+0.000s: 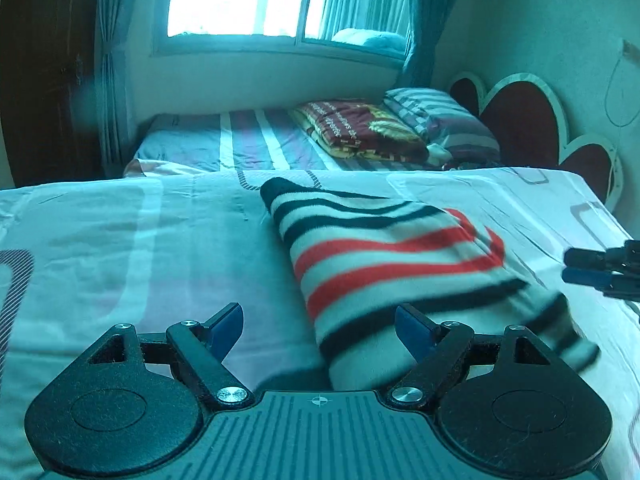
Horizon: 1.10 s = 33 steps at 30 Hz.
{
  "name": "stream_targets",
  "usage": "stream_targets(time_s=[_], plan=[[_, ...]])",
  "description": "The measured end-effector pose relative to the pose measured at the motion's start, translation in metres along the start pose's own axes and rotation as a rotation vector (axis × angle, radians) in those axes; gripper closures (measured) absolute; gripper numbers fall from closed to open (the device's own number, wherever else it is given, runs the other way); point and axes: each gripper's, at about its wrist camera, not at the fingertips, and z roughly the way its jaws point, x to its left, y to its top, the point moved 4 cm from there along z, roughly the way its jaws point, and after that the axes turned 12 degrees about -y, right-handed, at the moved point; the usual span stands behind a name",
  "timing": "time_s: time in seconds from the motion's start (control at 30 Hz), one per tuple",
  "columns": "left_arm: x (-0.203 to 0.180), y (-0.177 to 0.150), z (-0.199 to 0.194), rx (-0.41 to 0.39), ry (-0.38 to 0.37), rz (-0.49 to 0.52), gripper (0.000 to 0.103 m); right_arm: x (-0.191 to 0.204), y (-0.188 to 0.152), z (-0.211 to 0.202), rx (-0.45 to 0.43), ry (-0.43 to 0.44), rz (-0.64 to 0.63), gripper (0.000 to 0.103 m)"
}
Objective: Fold small clothes
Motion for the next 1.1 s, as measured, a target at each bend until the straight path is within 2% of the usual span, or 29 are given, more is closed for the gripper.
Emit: stream_targets(time_s=[0.07, 0.17, 0.23, 0.27, 0.3, 0.37, 0.4, 0.43, 0.47, 0.53, 0.57, 0.67, 0.7, 0.73, 0.77, 0.8, 0.83, 0.87, 0.97, 1.0, 1.03, 1.1], plan=[[0.003, 0.006, 0.014, 0.022, -0.022, -0.032, 0.020, 0.008, 0.007, 0.024, 0.031, 0.004, -0.030, 0.061], [0.005, 0.011, 0.028, 0.036, -0.030, -0.028, 0.020, 0.016, 0.009, 0.058, 0.078, -0.012, -0.080, 0.058], [0.007, 0.012, 0.036, 0.046, -0.039, -0.036, 0.020, 0.024, 0.007, 0.073, 0.099, -0.035, -0.130, 0.062], [0.008, 0.013, 0.039, 0.052, -0.043, -0.041, 0.020, 0.028, 0.006, 0.073, 0.083, -0.026, -0.166, 0.068], [0.009, 0.014, 0.041, 0.051, -0.043, -0.040, 0.020, 0.038, 0.006, 0.069, 0.046, -0.016, -0.225, 0.092], [0.010, 0.017, 0.042, 0.041, -0.035, -0.028, 0.020, 0.058, 0.005, 0.050, -0.097, -0.070, -0.384, 0.094], [0.010, 0.018, 0.043, 0.036, -0.031, -0.022, 0.020, 0.066, 0.004, 0.038, -0.166, -0.069, -0.434, 0.094], [0.010, 0.019, 0.044, 0.033, -0.024, -0.017, 0.020, 0.071, 0.002, 0.031, -0.214, -0.080, -0.475, 0.094], [0.011, 0.018, 0.048, 0.040, -0.023, -0.020, 0.020, 0.070, -0.002, 0.033, -0.218, -0.103, -0.489, 0.094], [0.015, 0.015, 0.057, 0.069, -0.022, -0.035, 0.020, 0.055, -0.008, 0.067, -0.079, -0.171, -0.465, 0.094], [0.015, 0.013, 0.061, 0.081, -0.025, -0.043, 0.020, 0.047, -0.011, 0.077, -0.058, -0.193, -0.443, 0.093], [0.015, 0.013, 0.063, 0.085, -0.020, -0.027, 0.020, 0.044, -0.010, 0.076, -0.065, -0.182, -0.416, 0.092], [0.015, 0.015, 0.061, 0.085, -0.018, -0.020, 0.020, 0.047, -0.011, 0.075, -0.067, -0.192, -0.428, 0.088], [0.014, 0.018, 0.058, 0.075, -0.011, -0.009, 0.020, 0.048, -0.008, 0.071, -0.071, -0.203, -0.426, 0.078], [0.012, 0.021, 0.053, 0.055, -0.005, 0.006, 0.020, 0.046, -0.002, 0.064, -0.094, -0.212, -0.409, 0.073], [0.012, 0.026, 0.048, 0.033, -0.007, 0.016, 0.020, 0.047, 0.006, 0.058, -0.147, -0.205, -0.396, 0.072], [0.013, 0.030, 0.047, 0.017, -0.004, 0.015, 0.020, 0.051, 0.012, 0.051, -0.191, -0.185, -0.395, 0.075], [0.016, 0.034, 0.049, 0.016, 0.007, 0.005, 0.020, 0.053, 0.019, 0.054, -0.189, -0.175, -0.396, 0.077], [0.022, 0.040, 0.063, 0.047, 0.033, -0.016, 0.020, 0.060, 0.028, 0.077, -0.117, -0.162, -0.387, 0.077], [0.024, 0.038, 0.071, 0.078, 0.049, -0.012, 0.020, 0.059, 0.025, 0.091, -0.052, -0.166, -0.401, 0.083], [0.026, 0.034, 0.080, 0.116, 0.068, -0.001, 0.020, 0.055, 0.017, 0.110, 0.042, -0.225, -0.432, 0.086], [0.028, 0.029, 0.086, 0.121, 0.062, -0.020, 0.020, 0.051, 0.016, 0.112, 0.038, -0.228, -0.430, 0.086]])
